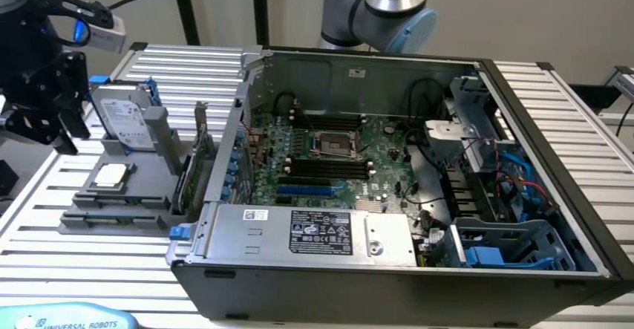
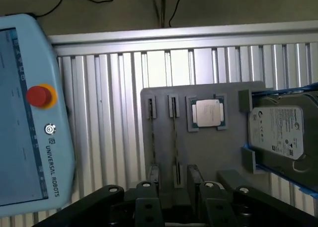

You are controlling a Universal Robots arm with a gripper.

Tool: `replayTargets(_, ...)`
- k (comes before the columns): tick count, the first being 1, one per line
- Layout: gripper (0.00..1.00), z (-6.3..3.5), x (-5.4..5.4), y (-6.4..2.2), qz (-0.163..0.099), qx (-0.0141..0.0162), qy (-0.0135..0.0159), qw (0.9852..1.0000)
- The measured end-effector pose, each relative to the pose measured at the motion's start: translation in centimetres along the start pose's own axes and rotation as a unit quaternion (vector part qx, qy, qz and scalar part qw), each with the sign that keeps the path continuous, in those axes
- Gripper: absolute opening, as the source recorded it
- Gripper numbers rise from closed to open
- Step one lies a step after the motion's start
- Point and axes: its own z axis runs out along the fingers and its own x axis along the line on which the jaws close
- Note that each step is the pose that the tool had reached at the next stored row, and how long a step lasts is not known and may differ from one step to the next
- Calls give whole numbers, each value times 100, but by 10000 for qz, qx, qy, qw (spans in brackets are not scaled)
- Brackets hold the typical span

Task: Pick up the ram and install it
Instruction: 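Pick up the ram and move it above insertion slot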

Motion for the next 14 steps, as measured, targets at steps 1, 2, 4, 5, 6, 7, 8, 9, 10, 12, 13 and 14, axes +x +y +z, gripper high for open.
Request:
replayTargets(1, 36, 18, 2, -1, -31, 0, 2, 10000)
replayTargets(2, 36, 36, 4, -3, -62, 0, 3, 10000)
replayTargets(4, 36, 72, 11, -6, -111, -1, 6, 9999)
replayTargets(5, 36, 90, 16, -8, -130, -1, 8, 9999)
replayTargets(6, 36, 108, 21, -9, -145, -1, 8, 9999)
replayTargets(7, 36, 127, 26, -10, -159, -1, 8, 9999)
replayTargets(8, 36, 145, 31, -12, -170, -1, 9, 9999)
replayTargets(9, 36, 162, 37, -14, -178, -2, 10, 9998)
replayTargets(10, 36, 181, 43, -17, -183, -1, 10, 9998)
replayTargets(12, 36, 217, 53, -24, -189, -1, 11, 9998)
replayTargets(13, 36, 235, 56, -27, -190, -1, 11, 9998)
replayTargets(14, 36, 252, 59, -31, -191, -2, 11, 9998)
